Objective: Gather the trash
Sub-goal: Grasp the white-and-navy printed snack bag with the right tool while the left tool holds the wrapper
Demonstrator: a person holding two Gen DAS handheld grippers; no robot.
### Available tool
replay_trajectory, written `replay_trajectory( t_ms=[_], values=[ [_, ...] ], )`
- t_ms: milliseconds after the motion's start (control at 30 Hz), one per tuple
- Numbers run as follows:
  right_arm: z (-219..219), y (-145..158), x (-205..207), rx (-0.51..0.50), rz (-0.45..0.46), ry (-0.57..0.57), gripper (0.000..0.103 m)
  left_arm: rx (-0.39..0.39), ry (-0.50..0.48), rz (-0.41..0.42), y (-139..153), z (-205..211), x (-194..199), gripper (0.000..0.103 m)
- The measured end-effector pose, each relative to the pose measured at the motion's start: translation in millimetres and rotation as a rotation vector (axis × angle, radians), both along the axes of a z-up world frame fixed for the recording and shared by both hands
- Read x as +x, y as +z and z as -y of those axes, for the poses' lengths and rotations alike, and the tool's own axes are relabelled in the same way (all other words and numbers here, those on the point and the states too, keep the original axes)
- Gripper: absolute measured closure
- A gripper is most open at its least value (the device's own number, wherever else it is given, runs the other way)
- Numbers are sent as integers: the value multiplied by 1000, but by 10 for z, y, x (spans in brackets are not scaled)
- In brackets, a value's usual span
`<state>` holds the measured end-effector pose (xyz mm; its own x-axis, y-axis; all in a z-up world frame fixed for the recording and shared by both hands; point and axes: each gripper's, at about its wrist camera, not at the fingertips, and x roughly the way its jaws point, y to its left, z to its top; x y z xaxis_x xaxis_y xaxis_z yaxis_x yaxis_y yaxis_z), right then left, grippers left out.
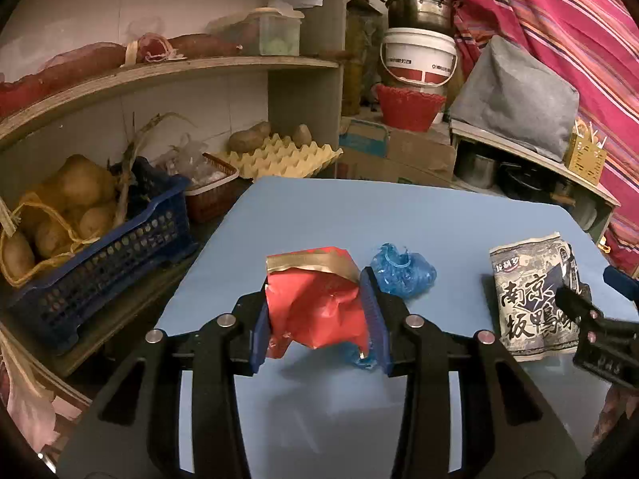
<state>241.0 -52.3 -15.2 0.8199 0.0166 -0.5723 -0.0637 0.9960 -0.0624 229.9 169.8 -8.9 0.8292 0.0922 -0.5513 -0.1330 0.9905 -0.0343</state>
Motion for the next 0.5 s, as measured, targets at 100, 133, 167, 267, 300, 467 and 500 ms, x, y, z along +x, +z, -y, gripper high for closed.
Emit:
replay_trajectory(
  t_ms=[100,133,167,267,300,467,500],
  values=[
    [19,-20,72,11,-24,4,8,1,1,2,0,-2,-13,63],
    [28,-28,96,17,-31,4,9,0,0,3,2,-5,-16,63],
    [35,-41,111,24,-37,3,10,-5,0,3,4,-12,-15,63],
    [38,-86,168,61,-63,19,33,-13,-3,4,5,7,-4,63],
    [29,-108,187,70,-77,25,36,-13,-4,4,10,18,1,63],
    [-61,-182,218,70,-104,58,64,3,-10,3,4,86,7,63],
    [-69,-187,218,73,-105,63,66,8,-10,1,2,101,9,63]
  ],
)
